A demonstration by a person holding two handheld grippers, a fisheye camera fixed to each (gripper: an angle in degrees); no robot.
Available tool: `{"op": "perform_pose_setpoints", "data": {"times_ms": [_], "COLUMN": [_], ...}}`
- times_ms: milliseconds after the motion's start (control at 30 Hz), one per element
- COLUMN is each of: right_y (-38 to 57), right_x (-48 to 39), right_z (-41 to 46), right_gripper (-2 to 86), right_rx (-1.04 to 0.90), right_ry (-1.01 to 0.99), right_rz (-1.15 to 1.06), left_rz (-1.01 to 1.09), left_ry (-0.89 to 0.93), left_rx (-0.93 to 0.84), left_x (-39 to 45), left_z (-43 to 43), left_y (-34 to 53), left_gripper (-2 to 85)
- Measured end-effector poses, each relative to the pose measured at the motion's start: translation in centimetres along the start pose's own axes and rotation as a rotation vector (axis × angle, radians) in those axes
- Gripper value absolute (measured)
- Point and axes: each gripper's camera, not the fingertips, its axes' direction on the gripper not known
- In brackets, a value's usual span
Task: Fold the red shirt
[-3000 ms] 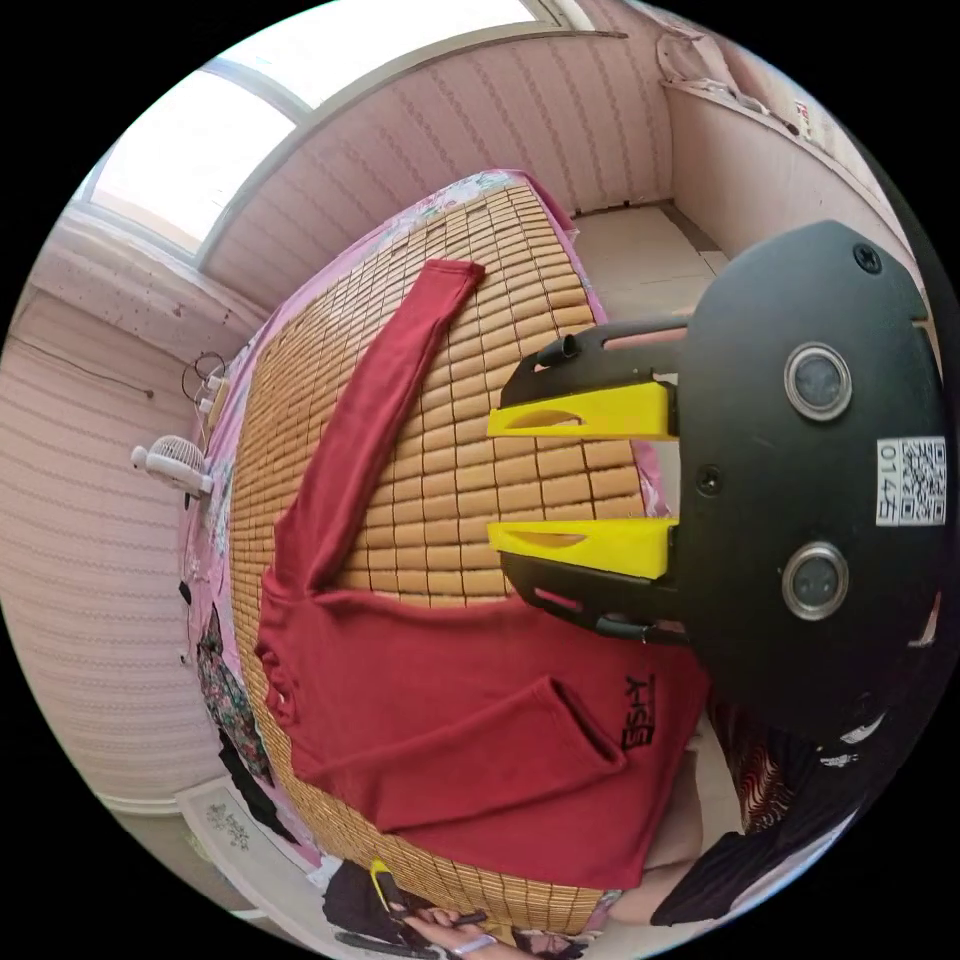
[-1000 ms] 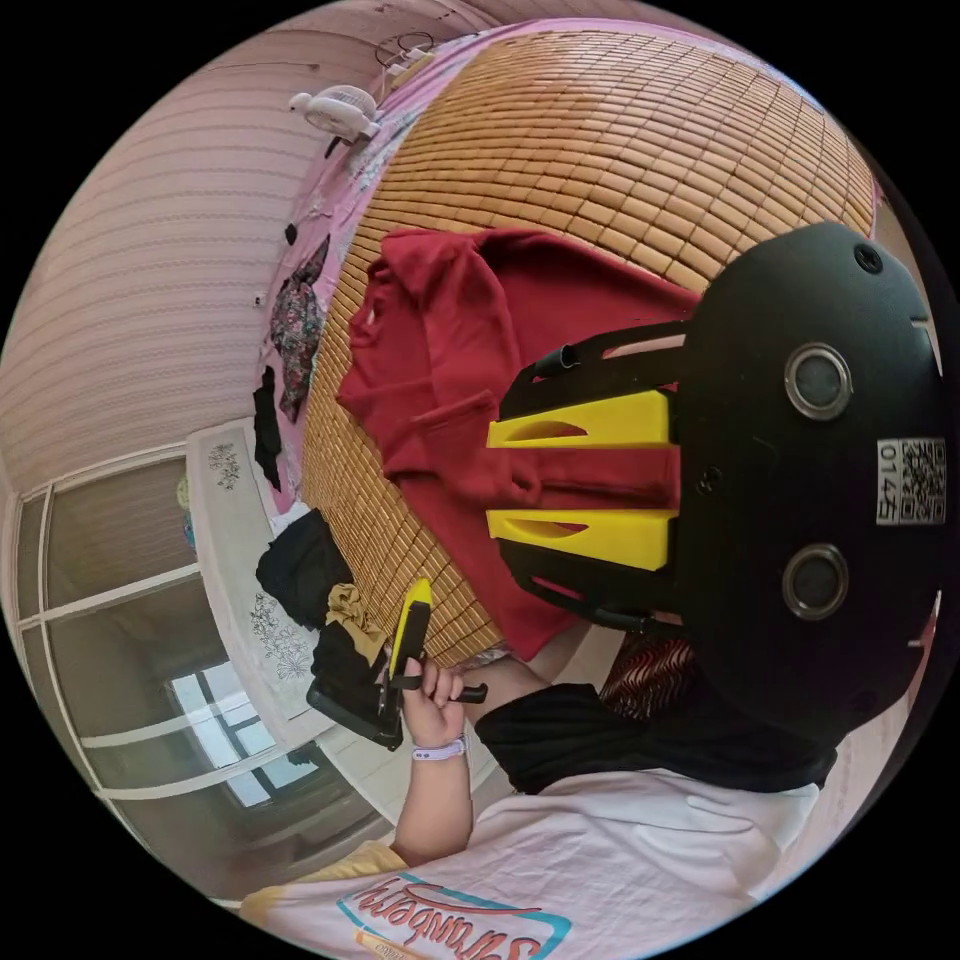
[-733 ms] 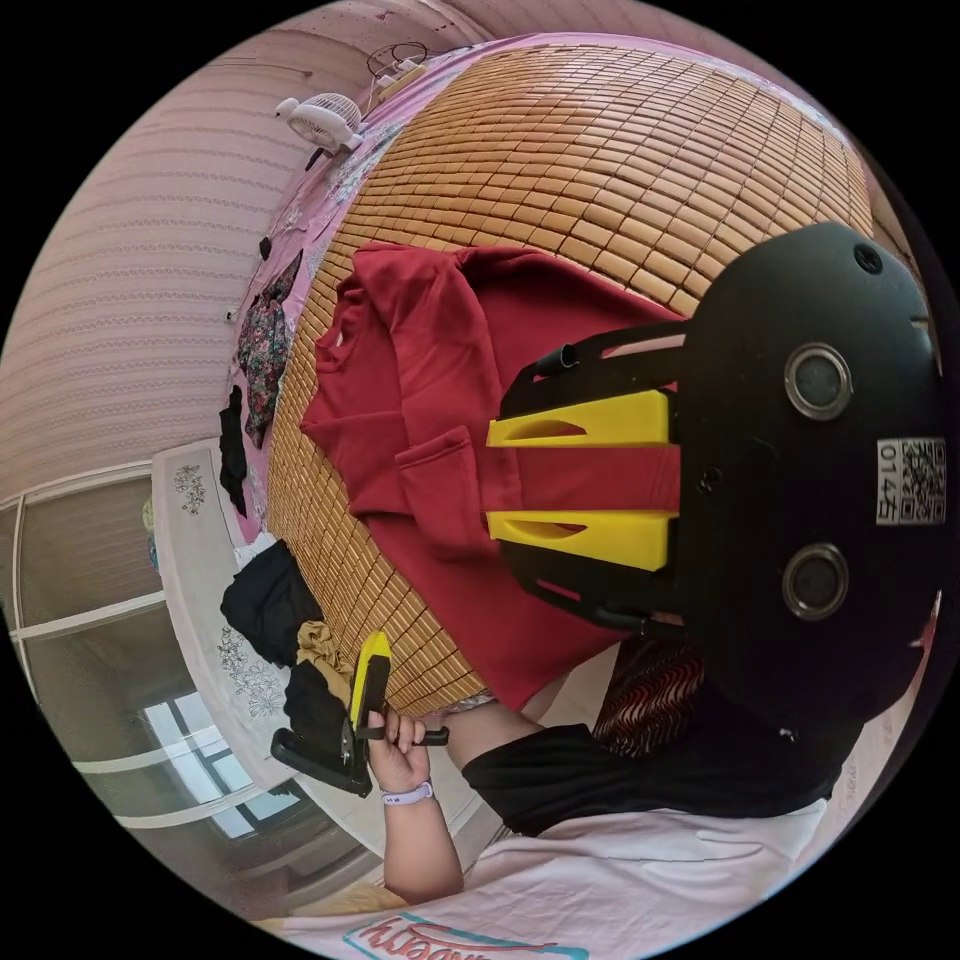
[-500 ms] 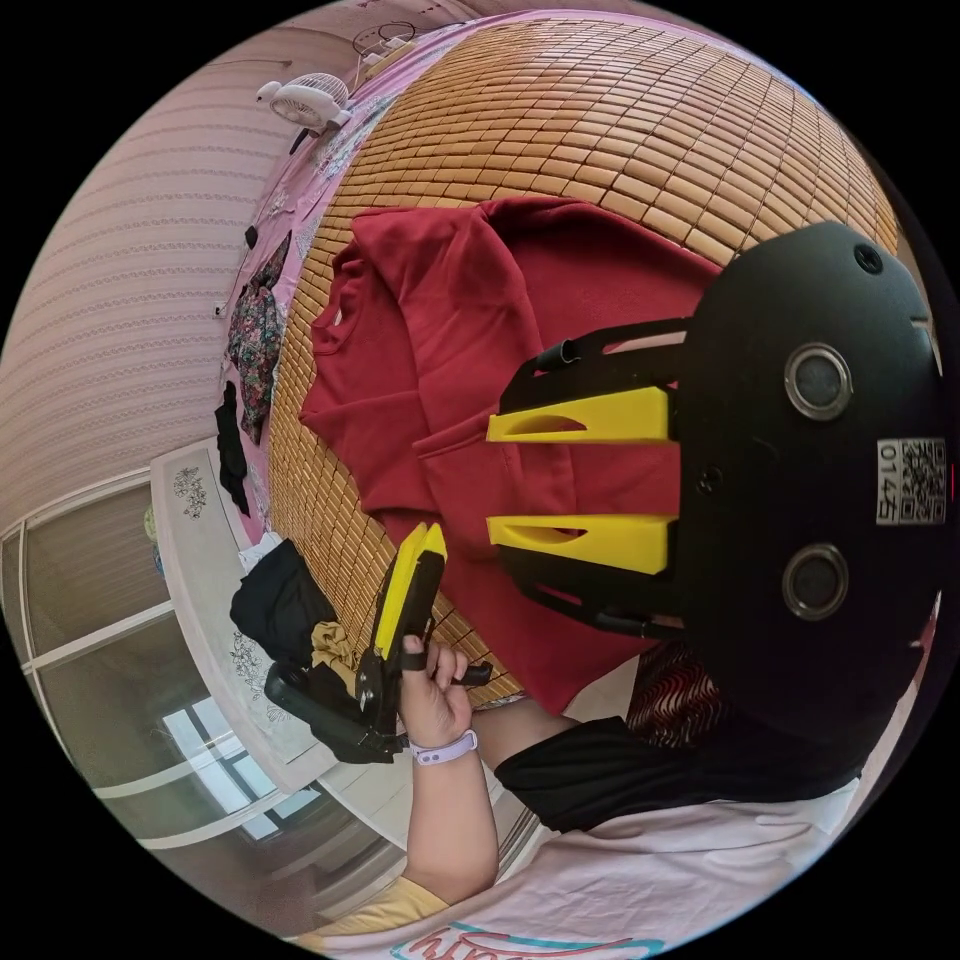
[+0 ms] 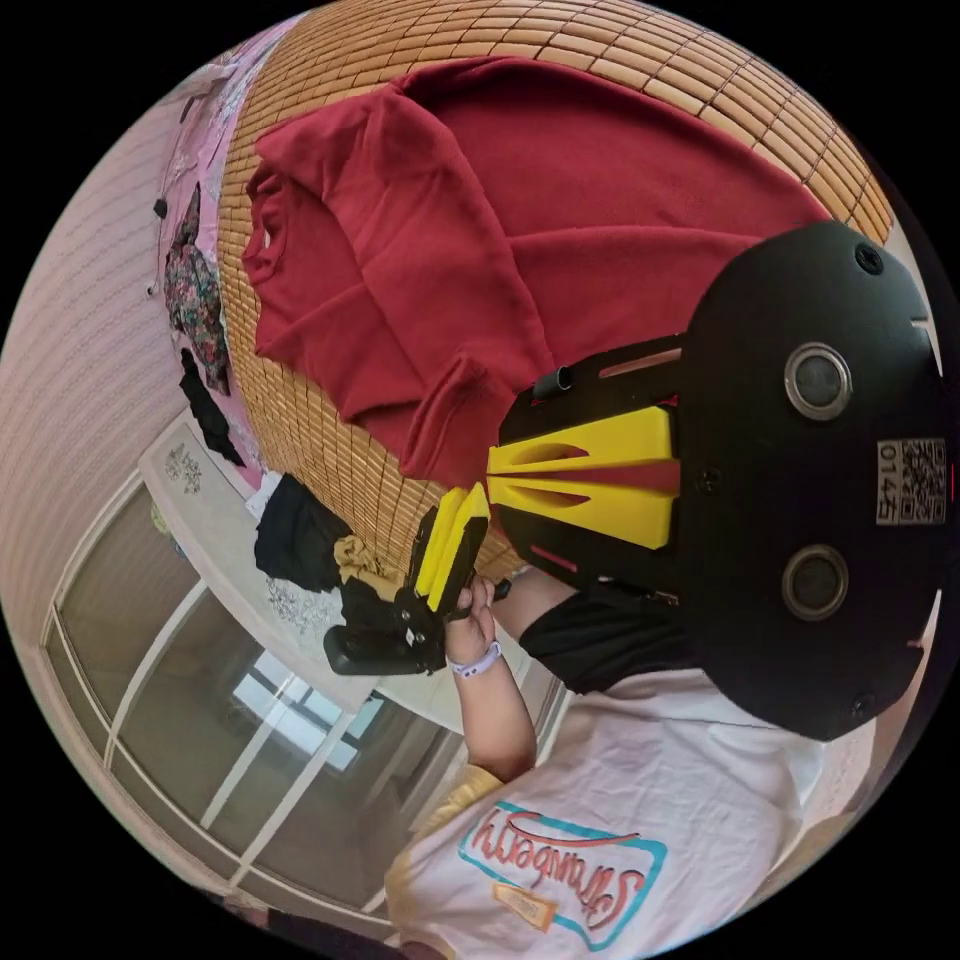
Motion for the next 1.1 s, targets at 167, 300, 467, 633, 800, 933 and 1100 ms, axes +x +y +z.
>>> {"op": "perform_pose_setpoints", "data": {"times_ms": [167, 300, 467, 633, 800, 933, 1100], "right_y": [1.9, -1.9, -8.7, -14.8, -15.4, -9.2, -7.7], "right_x": [-1.5, 2.2, 10.9, 20.1, 27.0, 29.3, 24.4], "right_z": [-1.0, -5.1, -8.4, -8.4, -9.9, -18.3, -22.4], "right_gripper": [8.8, 10.7, 11.8, 11.1, 10.0, 6.5, 2.6], "right_rx": [-0.125, 0.040, 0.207, 0.133, 0.075, 0.588, 0.643], "right_ry": [0.207, 0.515, 0.759, 0.862, 0.706, 0.287, 0.270], "right_rz": [-0.104, -0.083, 0.058, 0.199, 0.430, 0.680, 0.470], "left_rz": [-0.163, -0.193, -0.207, -0.364, -0.447, -0.466, -0.374], "left_ry": [-0.030, -0.206, -0.317, -0.285, -0.312, -0.257, -0.147], "left_rx": [-0.040, 0.054, 0.259, 0.332, 0.217, 0.178, 0.337], "left_x": [-3.3, -7.0, -13.1, -19.9, -24.1, -25.4, -23.7], "left_z": [-3.4, -6.4, -7.8, -5.7, -2.2, -2.6, -9.3], "left_y": [5.7, 3.9, -4.1, -11.4, -15.9, -16.9, -18.3], "left_gripper": [5.7, 5.7, 9.6, 15.7, 11.4, 6.4, 4.4]}}
